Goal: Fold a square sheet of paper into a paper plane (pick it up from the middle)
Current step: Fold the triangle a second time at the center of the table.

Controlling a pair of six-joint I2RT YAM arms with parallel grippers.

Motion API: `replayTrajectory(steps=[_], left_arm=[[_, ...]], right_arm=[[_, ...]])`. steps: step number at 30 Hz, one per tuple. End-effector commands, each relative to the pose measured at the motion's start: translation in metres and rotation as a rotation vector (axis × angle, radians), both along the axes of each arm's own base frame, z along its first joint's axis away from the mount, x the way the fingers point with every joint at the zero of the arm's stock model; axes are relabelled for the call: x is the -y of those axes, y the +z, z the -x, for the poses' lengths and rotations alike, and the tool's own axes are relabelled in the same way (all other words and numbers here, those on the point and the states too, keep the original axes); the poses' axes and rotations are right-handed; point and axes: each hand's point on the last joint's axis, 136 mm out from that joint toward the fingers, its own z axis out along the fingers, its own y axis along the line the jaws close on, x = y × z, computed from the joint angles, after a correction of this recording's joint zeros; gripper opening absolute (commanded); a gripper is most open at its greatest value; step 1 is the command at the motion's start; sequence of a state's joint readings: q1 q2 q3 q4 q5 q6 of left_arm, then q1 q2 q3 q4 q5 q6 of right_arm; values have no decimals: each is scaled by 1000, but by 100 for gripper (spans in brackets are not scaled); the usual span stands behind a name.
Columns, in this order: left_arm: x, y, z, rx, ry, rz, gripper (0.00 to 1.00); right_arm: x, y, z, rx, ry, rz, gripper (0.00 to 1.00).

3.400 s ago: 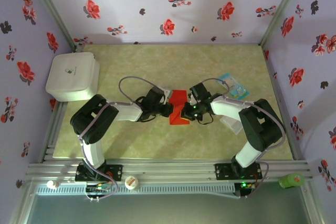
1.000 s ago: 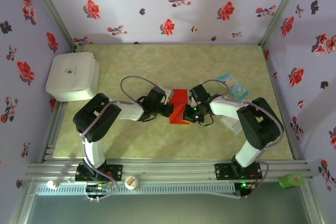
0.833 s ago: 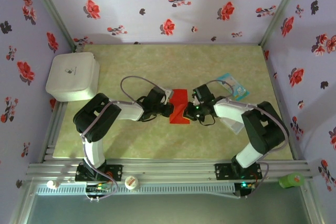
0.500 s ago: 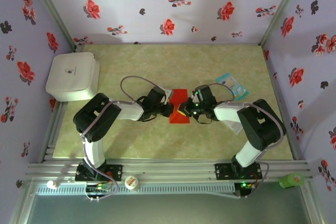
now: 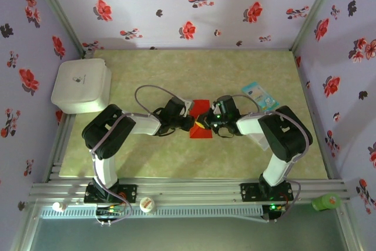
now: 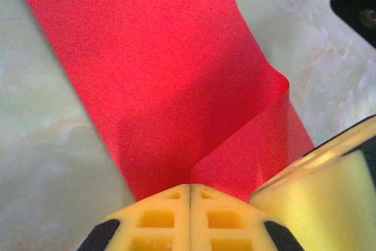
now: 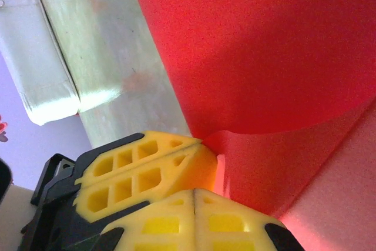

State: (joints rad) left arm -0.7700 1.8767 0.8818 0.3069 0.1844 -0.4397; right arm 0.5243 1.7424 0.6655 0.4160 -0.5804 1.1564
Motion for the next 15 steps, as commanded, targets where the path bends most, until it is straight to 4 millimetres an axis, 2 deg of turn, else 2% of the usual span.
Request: replayTrajectory(steps=[1, 11, 12, 15], left_arm=[[-9, -13, -1, -35, 26, -39, 0], [-10, -15, -1, -38, 21, -48, 0], [-10, -16, 0, -39, 20, -51, 0], [-10, -15, 0, -38, 19, -51, 0]], right_arm=[[1, -12, 8, -24, 12, 6, 0], [16, -35, 15, -60, -23, 61, 0], [17, -35, 15, -64, -26, 68, 0], [14, -21, 11, -38, -20, 56, 0]])
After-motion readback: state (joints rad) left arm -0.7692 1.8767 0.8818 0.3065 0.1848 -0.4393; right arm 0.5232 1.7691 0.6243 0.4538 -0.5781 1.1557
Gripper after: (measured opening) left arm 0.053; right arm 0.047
